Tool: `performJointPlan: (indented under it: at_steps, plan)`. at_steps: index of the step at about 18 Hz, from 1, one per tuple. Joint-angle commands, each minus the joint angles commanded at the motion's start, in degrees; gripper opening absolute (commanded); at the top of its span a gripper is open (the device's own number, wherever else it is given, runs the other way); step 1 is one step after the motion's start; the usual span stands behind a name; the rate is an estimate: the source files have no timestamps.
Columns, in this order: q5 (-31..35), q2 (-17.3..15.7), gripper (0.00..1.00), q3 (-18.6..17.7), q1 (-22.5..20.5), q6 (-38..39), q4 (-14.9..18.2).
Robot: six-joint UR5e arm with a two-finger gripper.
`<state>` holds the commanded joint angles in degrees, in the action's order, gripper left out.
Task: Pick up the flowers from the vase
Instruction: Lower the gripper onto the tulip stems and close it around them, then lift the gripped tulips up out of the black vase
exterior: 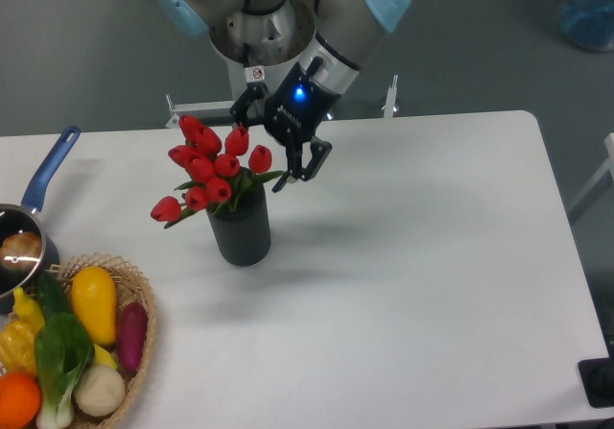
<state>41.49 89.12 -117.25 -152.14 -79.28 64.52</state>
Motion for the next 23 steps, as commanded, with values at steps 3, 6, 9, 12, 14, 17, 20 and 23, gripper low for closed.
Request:
performJointPlan:
  at_steps: [3, 6, 9, 12, 14, 17, 20, 23]
  plan:
    - [-0.1, 0.1, 0.93, 0.0, 0.4, -0.1, -0.2]
    - [-1.6, 0.3, 0.75, 0.0, 1.0, -0.2, -0.3]
    - [-2.9, 0.4, 0.38, -0.2, 0.9, -0.4, -0.2]
    - [-2.4, 0.1, 0.12, -0.3, 0.7, -0.5, -0.2]
    - [-2.2, -0.3, 0.02, -0.6, 0.6, -0.5, -0.2]
    - [-2.2, -0.7, 0.00, -0.7, 0.4, -0.5, -0.1]
    - [-2.7, -1.9, 0.00, -0.9, 0.3, -0.4, 0.0]
    - [-3.3, -4.1, 0.00, -1.0, -0.1, -0.4, 0.4]
